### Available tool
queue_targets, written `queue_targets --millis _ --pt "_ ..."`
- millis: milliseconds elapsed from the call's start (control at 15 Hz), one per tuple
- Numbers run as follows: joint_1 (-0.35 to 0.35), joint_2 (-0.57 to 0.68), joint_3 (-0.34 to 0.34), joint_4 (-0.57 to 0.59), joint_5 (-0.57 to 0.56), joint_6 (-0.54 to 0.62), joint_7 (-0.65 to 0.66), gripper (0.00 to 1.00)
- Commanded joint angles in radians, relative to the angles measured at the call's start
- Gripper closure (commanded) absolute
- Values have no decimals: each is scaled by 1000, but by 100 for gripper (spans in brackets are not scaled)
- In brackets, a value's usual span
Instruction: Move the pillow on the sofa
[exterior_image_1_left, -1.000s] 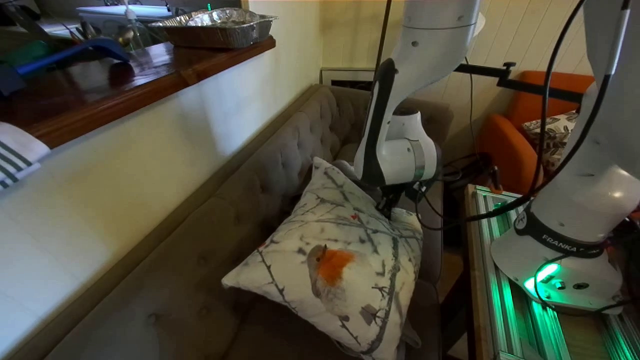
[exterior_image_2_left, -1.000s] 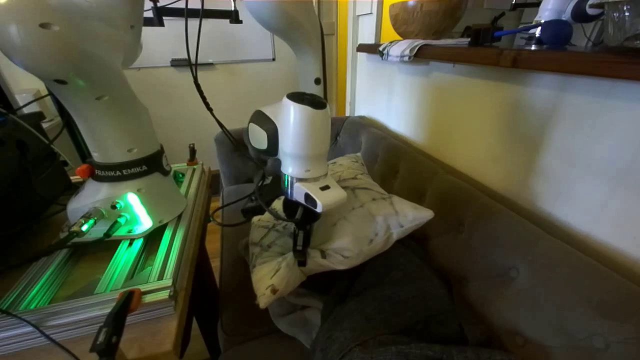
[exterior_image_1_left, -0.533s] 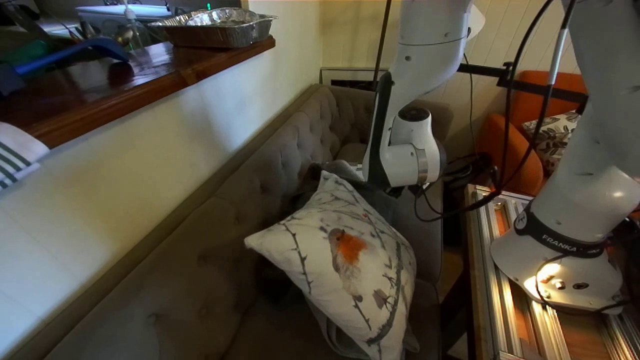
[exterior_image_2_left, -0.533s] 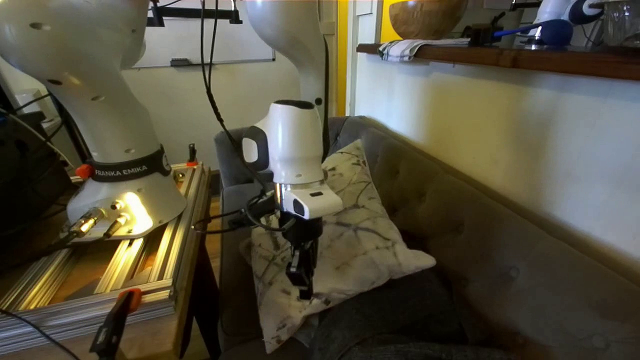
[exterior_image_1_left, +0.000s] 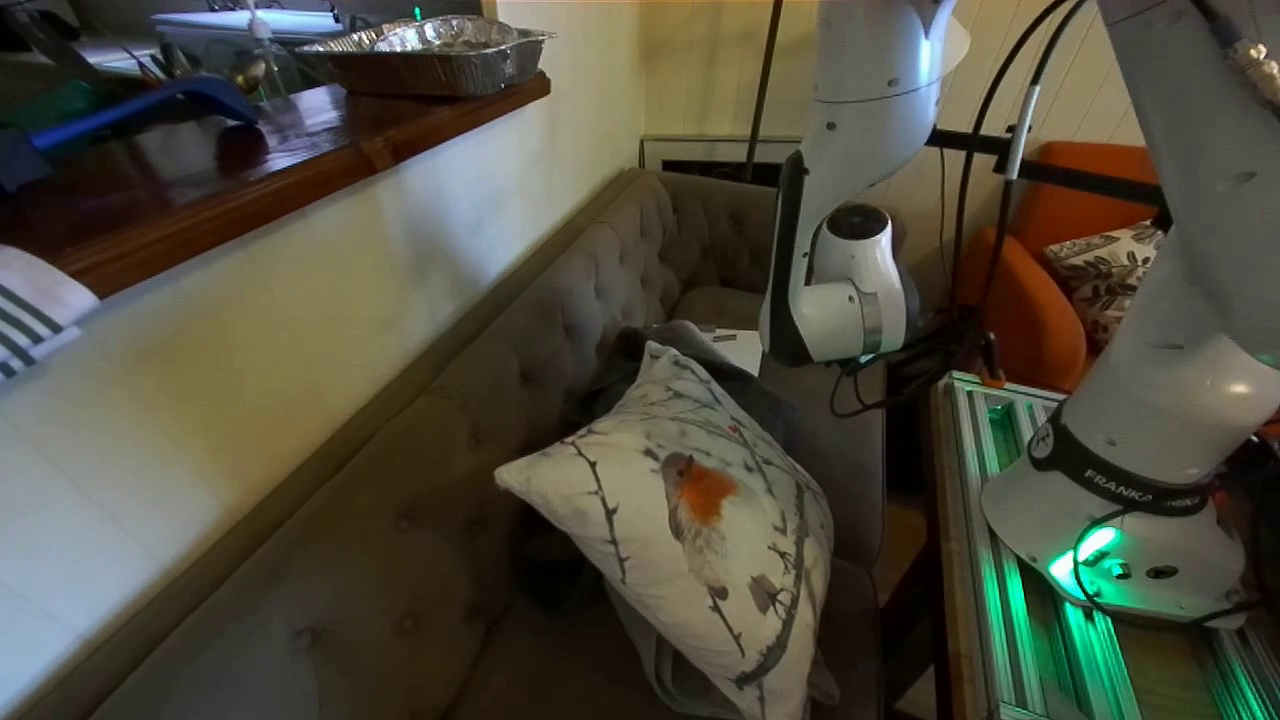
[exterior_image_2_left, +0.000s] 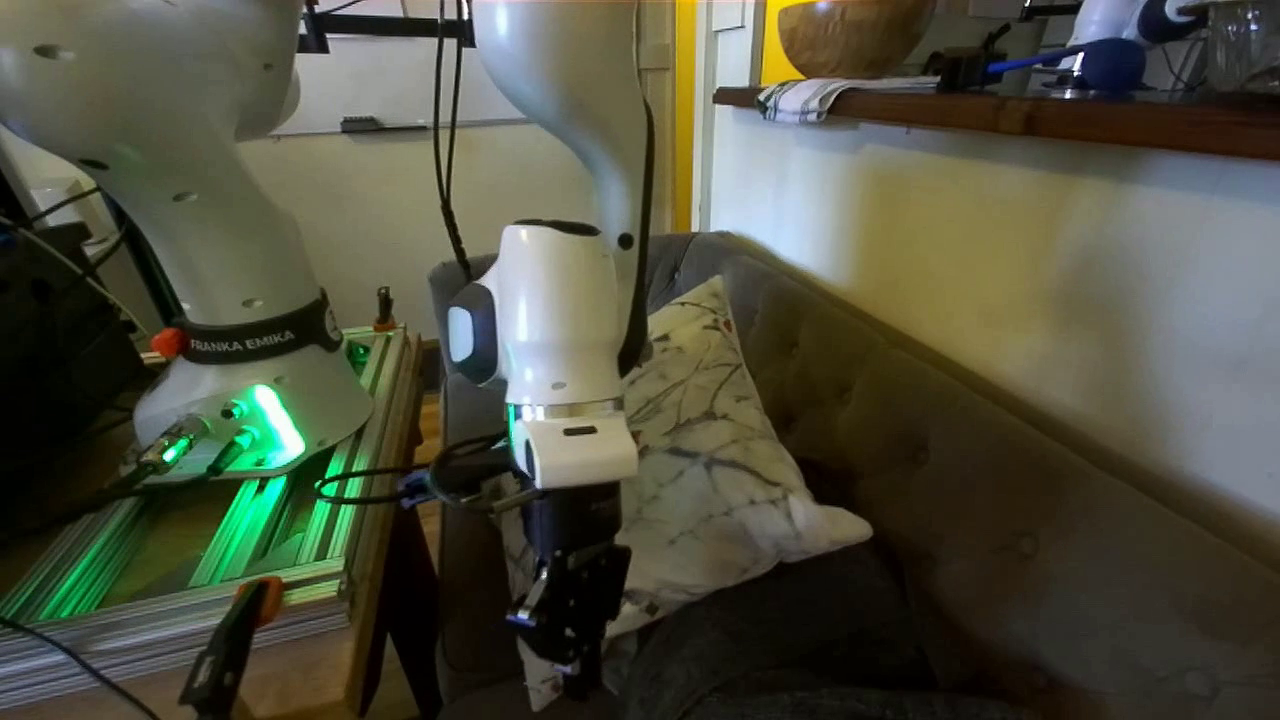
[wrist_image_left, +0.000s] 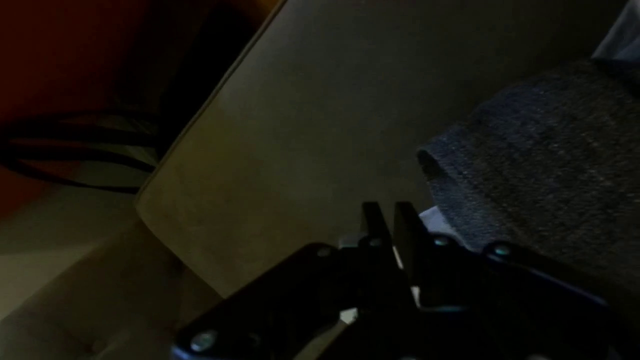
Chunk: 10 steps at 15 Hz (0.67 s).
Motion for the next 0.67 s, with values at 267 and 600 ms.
queue_targets --millis 267,600 --pt "-216 -265 258 -154 -272 14 37 29" --pt "-346 -397 422 -123 -266 -86 -74 0"
